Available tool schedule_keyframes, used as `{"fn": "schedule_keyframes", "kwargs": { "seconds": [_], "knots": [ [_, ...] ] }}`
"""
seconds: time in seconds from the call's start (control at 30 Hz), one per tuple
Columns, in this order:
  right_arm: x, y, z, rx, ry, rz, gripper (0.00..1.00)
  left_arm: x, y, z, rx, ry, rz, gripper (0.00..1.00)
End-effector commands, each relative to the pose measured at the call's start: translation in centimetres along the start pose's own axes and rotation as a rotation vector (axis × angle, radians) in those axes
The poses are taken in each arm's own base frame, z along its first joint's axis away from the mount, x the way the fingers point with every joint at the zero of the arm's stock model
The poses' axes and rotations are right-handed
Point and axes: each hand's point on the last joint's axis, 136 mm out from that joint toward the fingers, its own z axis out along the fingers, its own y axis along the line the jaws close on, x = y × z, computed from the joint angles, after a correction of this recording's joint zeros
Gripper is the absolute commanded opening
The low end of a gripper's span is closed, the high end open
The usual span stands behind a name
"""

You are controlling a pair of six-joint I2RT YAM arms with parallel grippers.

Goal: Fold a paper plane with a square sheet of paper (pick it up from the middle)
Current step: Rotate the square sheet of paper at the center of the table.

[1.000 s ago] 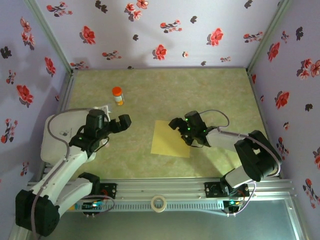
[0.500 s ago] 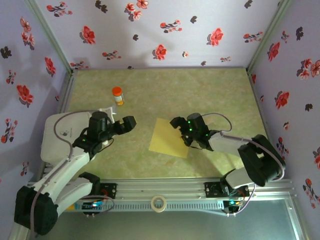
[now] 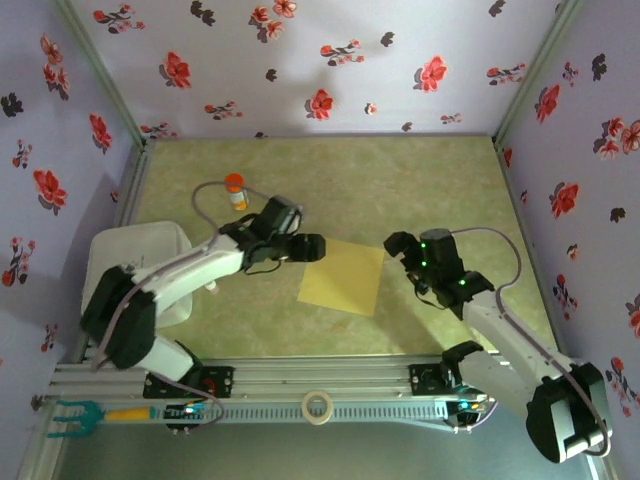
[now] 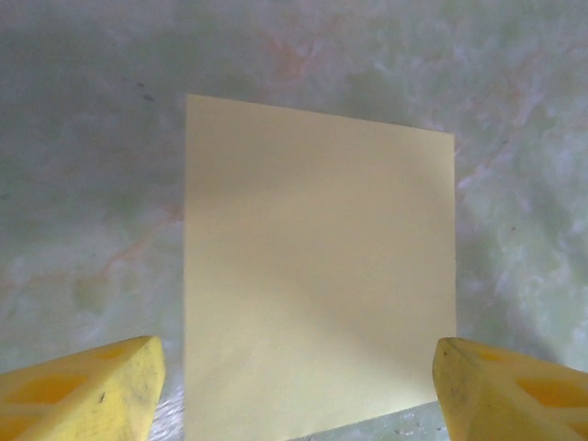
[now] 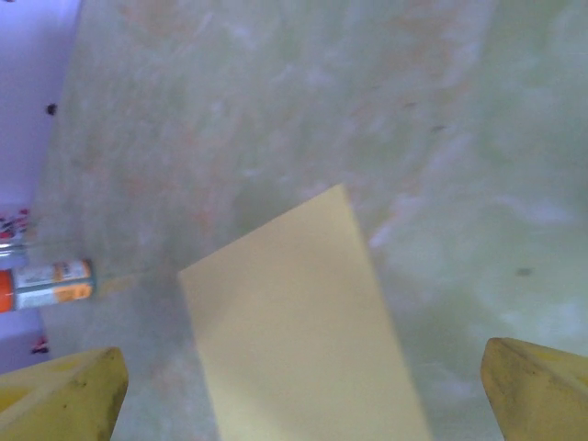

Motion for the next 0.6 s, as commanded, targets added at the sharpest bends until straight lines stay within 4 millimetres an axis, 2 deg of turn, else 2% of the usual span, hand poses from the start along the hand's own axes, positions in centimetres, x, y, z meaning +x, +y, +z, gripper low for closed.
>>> {"fn": "schedule_keyframes", "kwargs": {
  "seconds": [0.0, 0.13, 0.23, 0.57],
  "knots": [
    [0.3, -3.4, -0.7, 0.108, -0.002, -0.028, 0.99, 2.3, 0.4, 2.1, -0.163, 0.161, 0.083, 0.76],
    [0.3, -4.0, -1.1, 0.111, -0.010, -0.018, 0.99, 3.7, -0.9, 4.7, -0.250, 0.266, 0.143, 0.76],
    [0.4, -4.2, -1.1, 0.108, -0.009, -0.010, 0.99, 4.4, -1.5, 5.7, -0.279, 0.308, 0.173, 0.76],
    [0.4, -4.2, -0.9, 0.102, -0.012, 0.006, 0.99, 5.2, -1.4, 6.7, -0.288, 0.328, 0.161, 0.76]
  ]
}}
